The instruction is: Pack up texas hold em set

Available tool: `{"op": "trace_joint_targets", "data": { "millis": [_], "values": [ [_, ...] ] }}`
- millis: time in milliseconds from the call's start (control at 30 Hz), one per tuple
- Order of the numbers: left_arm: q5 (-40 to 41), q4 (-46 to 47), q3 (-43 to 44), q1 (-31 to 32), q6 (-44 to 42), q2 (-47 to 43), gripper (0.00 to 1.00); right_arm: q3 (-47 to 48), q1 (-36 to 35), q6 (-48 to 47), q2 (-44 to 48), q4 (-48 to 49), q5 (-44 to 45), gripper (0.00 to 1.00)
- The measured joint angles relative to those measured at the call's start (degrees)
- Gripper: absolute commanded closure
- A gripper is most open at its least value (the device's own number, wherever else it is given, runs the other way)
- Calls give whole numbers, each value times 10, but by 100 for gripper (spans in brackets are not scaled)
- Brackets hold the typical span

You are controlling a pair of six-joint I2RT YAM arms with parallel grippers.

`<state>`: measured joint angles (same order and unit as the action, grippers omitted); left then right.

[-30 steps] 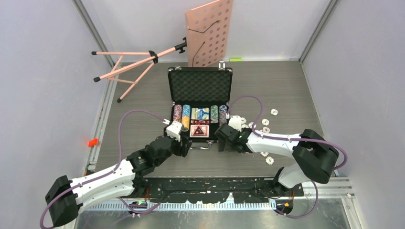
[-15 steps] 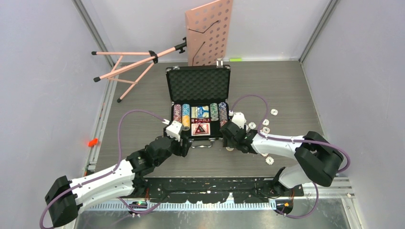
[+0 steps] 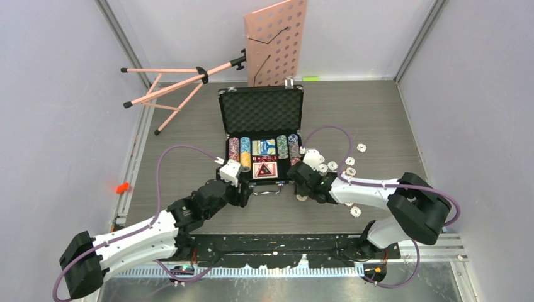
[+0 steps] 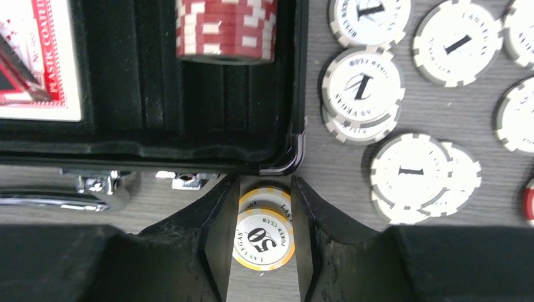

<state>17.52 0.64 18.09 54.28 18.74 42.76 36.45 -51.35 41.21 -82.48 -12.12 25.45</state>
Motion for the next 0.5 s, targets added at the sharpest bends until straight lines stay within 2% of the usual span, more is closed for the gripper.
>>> {"op": "trace_joint_targets", "data": {
  "millis": [400,467,500],
  "values": [
    [-7,1,0,0,0,10,35,4,-66,81,33,-93,-36,58],
    [-8,1,0,0,0,11,35,9,-71,87,34,-112,-40,54],
    [-8,1,0,0,0,12,35,12,-72,88,34,-123,-42,48]
  ]
}}
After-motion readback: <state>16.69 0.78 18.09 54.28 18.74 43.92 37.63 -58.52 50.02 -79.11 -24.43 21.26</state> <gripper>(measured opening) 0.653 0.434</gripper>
